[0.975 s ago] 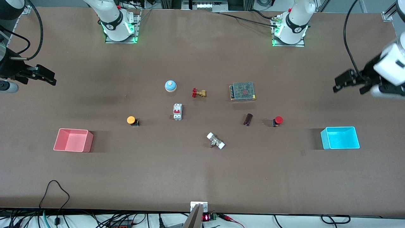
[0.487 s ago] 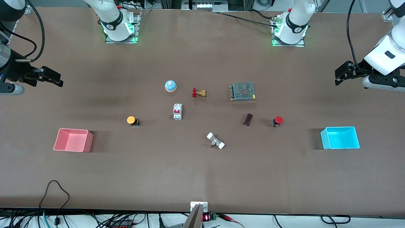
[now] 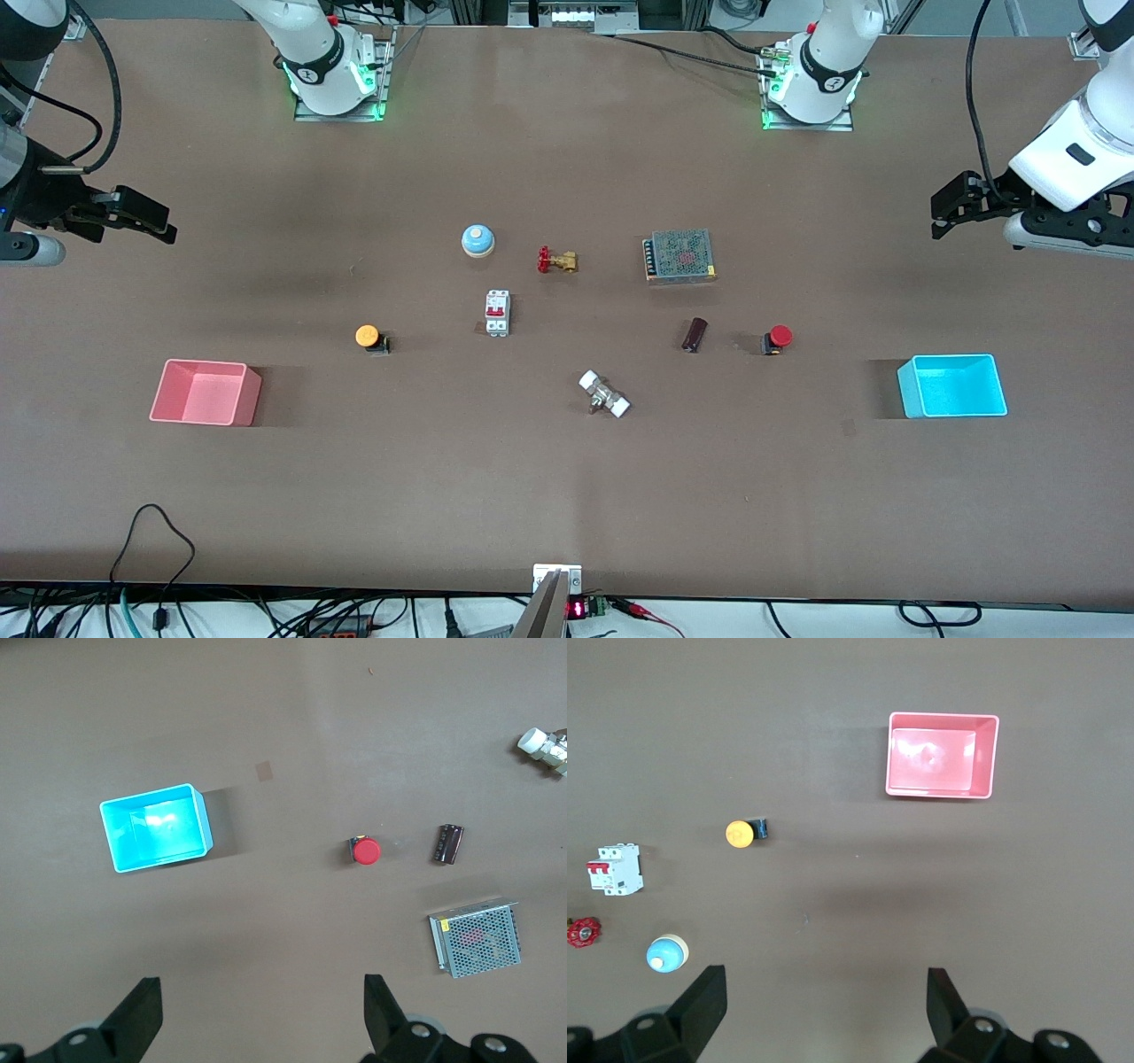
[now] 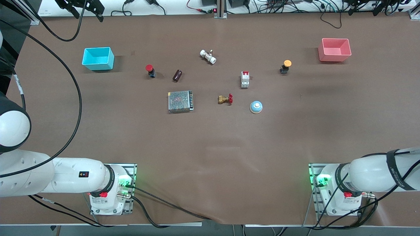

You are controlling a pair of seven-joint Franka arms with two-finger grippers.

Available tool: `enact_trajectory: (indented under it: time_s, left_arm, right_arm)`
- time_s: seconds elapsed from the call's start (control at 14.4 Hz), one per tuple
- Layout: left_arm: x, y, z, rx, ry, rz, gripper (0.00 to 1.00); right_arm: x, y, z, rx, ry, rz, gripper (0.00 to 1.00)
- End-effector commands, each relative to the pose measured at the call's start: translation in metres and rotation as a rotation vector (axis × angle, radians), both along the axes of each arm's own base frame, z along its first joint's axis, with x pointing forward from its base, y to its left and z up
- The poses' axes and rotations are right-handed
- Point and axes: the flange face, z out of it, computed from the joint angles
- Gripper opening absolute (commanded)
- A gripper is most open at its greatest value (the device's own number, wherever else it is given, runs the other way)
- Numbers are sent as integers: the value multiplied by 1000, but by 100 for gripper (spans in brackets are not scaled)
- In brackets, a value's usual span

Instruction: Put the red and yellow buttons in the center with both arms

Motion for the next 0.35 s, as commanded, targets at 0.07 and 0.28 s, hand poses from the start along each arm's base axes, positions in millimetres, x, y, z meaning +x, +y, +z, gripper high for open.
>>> enact_trajectory:
  time_s: [0.07, 0.28]
  left_arm:
    - [2, -1, 4, 13, -8, -20, 100]
    - [3, -1, 5, 13, -11, -20, 100]
  right_arm:
    - [1, -5, 4, -26, -6, 15, 100]
    - [1, -5, 4, -26, -4, 15, 100]
